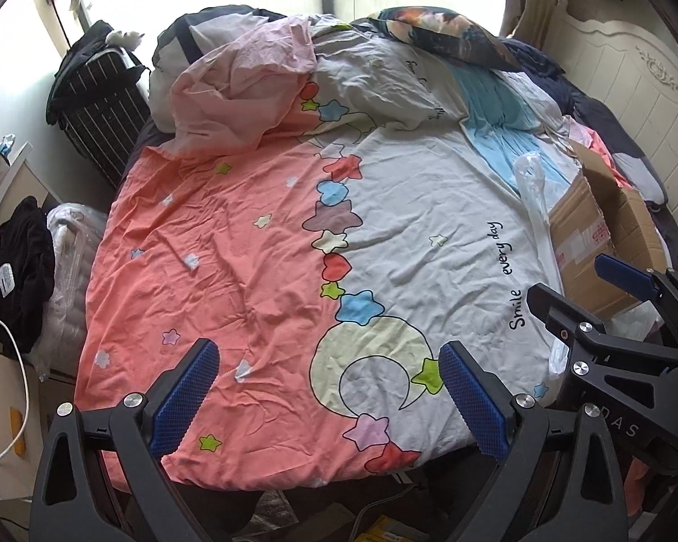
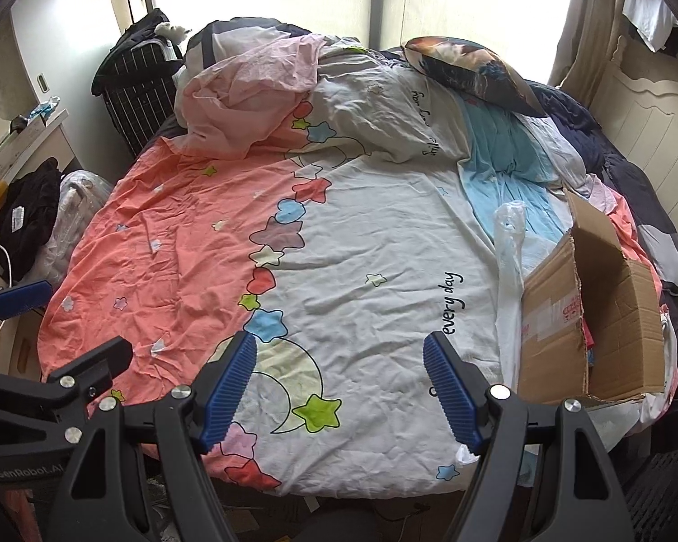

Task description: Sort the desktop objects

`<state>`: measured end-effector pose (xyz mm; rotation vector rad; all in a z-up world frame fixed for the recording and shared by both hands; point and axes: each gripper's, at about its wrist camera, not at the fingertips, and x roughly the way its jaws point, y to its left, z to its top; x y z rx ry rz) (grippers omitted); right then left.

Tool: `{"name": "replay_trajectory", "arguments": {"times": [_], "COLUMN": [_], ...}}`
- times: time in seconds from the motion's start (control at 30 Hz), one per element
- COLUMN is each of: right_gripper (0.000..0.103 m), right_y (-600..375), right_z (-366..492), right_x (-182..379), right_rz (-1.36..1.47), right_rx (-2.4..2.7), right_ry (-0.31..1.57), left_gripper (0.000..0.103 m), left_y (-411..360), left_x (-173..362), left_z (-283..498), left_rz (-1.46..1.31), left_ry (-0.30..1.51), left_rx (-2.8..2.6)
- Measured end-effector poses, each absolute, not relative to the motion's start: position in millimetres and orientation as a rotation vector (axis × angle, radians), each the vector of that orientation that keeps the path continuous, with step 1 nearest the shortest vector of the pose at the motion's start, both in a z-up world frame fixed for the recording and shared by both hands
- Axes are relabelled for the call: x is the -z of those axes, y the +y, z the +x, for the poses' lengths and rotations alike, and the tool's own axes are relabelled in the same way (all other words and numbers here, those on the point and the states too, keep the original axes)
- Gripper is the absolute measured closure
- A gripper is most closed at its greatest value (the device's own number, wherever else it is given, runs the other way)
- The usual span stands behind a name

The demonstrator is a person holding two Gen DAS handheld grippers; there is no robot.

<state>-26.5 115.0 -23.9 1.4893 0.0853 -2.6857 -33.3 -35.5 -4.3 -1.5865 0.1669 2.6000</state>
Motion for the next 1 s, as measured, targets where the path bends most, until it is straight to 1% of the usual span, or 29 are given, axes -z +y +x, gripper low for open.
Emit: {"name": "replay_trajectory", "arguments": {"times": [0.13,0.37,0.67,1.0], "right_gripper": [0.03,0.03,0.03,0.03], "right_y": [104.2,98.6,103.6,97.8], "right_z": [-30.0,-41.2,-52.9,-54.6], "right_x": [31.7,52.0,68.2,80.3], "right_rz": [1.489,1.524,1.567,1.592], "right_rx": [2.683,2.653,2.634,2.608], "right_ry": [0.082,0.098,0.073,0.089], "left_gripper": [0.003,0.003,0.003,0.003], "left_y": [-47.6,-54.7,-53.9,-54.8], "left_x": [12.4,32.5,51.5,66.2], "left_z": [-38.0,-52.6,-62.3,-67.2], "left_rz": [-1.597,-1.636,-1.679,-1.716], "left_ry": [0.167,0.107,0.099,0.105], "left_rx": [-2.626,-2.593,-2.565,-2.543]}}
